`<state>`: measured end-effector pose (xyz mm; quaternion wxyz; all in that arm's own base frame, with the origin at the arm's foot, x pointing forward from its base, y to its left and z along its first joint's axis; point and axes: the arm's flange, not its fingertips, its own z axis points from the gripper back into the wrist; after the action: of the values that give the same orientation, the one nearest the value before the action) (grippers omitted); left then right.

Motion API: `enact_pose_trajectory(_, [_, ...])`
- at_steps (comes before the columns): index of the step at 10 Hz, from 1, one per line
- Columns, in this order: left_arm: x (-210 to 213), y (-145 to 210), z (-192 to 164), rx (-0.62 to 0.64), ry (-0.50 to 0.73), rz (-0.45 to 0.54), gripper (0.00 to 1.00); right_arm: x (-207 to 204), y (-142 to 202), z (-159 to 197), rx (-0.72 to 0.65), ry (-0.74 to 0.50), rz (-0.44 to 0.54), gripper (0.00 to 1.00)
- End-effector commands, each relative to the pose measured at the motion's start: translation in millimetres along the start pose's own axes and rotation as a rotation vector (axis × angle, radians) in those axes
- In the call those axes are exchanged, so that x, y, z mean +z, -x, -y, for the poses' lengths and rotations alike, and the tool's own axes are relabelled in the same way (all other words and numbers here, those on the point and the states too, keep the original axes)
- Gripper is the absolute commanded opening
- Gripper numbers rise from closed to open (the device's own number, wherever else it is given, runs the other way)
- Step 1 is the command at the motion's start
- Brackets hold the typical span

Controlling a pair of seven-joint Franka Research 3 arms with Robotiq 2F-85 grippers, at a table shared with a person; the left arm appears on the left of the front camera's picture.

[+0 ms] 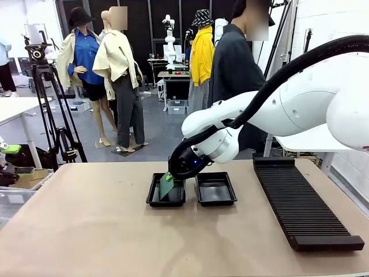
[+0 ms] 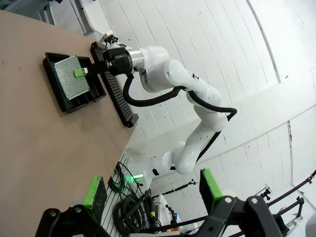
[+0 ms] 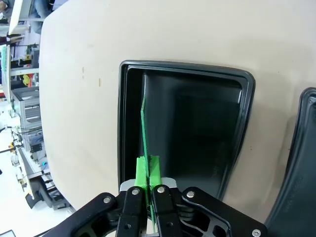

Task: Inspect and transfer BCBs to ESD trays.
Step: Pick up the Blank PCB from the PCB Rack and place it in the left ESD tray.

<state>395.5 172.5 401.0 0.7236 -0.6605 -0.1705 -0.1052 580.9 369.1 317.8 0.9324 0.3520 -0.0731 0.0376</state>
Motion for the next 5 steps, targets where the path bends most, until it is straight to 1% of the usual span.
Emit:
enact_pose_trajectory(1, [0.4,1.2,1.9,-0.004,-0.008,0.0,1.0,2.6,0.7,-1.7,0.003,0.001,0.003,0.0])
enact_pose_trajectory(5, [0.4,1.2,1.9,-0.004,-0.008,0.0,1.0,2.6,0.7,-1.7,0.003,0.001,0.003,0.0])
